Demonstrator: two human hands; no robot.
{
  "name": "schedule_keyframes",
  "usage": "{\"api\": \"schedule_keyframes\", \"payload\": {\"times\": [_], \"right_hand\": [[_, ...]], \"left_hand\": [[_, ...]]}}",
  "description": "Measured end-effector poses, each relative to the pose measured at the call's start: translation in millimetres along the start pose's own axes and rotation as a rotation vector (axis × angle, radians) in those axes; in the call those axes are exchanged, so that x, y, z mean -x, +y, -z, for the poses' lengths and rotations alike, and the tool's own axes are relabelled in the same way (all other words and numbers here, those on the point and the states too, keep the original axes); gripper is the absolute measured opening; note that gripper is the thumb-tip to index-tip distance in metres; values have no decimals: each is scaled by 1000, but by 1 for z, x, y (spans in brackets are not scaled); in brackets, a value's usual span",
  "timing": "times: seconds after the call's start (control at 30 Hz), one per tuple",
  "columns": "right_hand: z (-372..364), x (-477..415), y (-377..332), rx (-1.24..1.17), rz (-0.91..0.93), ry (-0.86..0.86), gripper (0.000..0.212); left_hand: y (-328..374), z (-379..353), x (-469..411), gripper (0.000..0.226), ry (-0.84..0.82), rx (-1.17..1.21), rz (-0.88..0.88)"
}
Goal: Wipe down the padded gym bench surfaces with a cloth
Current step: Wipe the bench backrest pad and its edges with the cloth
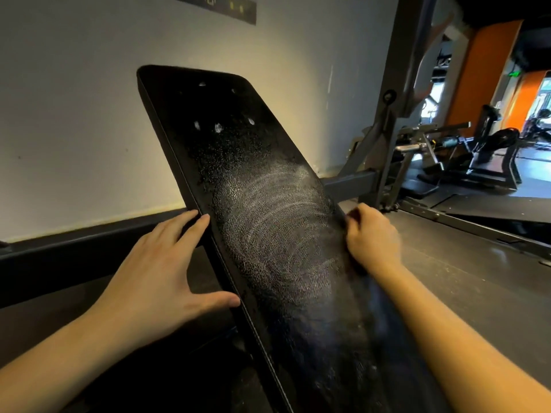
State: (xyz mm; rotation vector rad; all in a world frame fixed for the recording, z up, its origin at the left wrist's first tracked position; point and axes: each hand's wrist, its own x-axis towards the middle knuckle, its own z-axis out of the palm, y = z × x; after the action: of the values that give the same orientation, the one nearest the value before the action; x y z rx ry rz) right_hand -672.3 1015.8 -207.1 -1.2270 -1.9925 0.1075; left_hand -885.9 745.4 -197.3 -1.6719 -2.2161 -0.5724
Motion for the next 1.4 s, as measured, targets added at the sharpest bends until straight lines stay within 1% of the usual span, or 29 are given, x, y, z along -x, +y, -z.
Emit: {"api": "schedule_keyframes", "payload": {"times": [0.03, 0.1, 0.17, 0.2, 0.27, 0.3, 0.33, 0.4, 0.47, 0.5, 0.57, 0.63, 0.67, 0.73, 0.77, 0.8, 0.83, 0.87, 0.93, 0.97, 1.0, 1.03, 1.1, 1.17, 1.23, 1.27, 1.3, 1.33, 1.4], "right_hand": [[-9, -11, -26, -37, 39, 18, 19], [-23, -12, -90, -86, 179, 34, 17], [-28, 16, -140, -127, 409, 23, 16], [-23, 36, -152, -156, 542, 11, 17], [-16, 58, -139, -215, 759, -36, 22], [-13, 55, -121, -206, 788, -55, 24], [-10, 44, -102, -161, 730, -60, 24], [-13, -1, -70, -74, 476, -31, 21], [-18, -50, -68, -27, 230, -12, 21], [-23, -67, -80, -25, 184, -3, 23], [-34, -84, -119, -38, 199, 35, 24], [-39, -71, -160, -70, 318, 28, 21], [-38, -53, -174, -102, 414, -5, 20], [-25, -6, -176, -178, 678, -92, 20], [-19, 13, -163, -214, 795, -145, 21], [-14, 22, -143, -224, 866, -176, 24], [-11, 18, -121, -203, 860, -169, 26], [-10, 4, -102, -151, 775, -130, 27], [-14, -41, -74, -63, 519, -38, 22], [-18, -66, -72, -31, 367, -13, 20], [-22, -87, -79, -11, 255, 8, 21], [-27, -99, -95, -4, 201, 24, 22], [-37, -96, -138, -27, 216, 22, 22], [-39, -58, -172, -99, 403, -11, 19], [-26, 2, -170, -190, 675, -87, 18], [-19, 25, -153, -224, 780, -142, 20], [-13, 36, -131, -229, 837, -170, 22], [-9, 33, -107, -193, 820, -164, 23], [-8, 0, -67, -58, 606, -75, 20]], "left_hand": [[-3, 2, -1, 139, 11, 40, 8], [-9, 6, -7, 138, 38, 86, 19], [-17, 11, -16, 139, 61, 76, 19], [-21, 13, -22, 141, 65, 66, 13], [-30, 19, -34, 143, 61, 38, -2], [-33, 21, -38, 144, 56, 19, -11], [-36, 23, -42, 144, 53, 0, -15], [-37, 24, -49, 146, 40, -32, -14], [-36, 24, -55, 150, 11, -36, 1], [-36, 24, -58, 151, 1, -30, 12], [-36, 23, -61, 151, 7, -25, 19], [-37, 23, -61, 150, 16, -37, 16], [-37, 23, -61, 150, 15, -50, 18], [-38, 22, -60, 149, 18, -54, 18], [-38, 22, -60, 149, 21, -47, 18], [-39, 22, -60, 149, 21, -39, 15], [-40, 21, -60, 148, 20, -33, 11], [-40, 21, -60, 148, 20, -30, 9], [-39, 21, -60, 147, 10, -41, 16], [-39, 21, -60, 147, 0, -48, 19], [-38, 21, -60, 147, -6, -51, 21], [-38, 21, -60, 147, -9, -57, 24], [-38, 21, -60, 146, -9, -77, 23], [-39, 23, -60, 146, -2, -90, 22], [-39, 23, -60, 147, 5, -91, 15], [-40, 23, -60, 147, 11, -85, 13], [-40, 22, -60, 148, 10, -80, 11], [-40, 22, -60, 149, 7, -77, 10], [-40, 20, -60, 150, 0, -69, 15]]}}
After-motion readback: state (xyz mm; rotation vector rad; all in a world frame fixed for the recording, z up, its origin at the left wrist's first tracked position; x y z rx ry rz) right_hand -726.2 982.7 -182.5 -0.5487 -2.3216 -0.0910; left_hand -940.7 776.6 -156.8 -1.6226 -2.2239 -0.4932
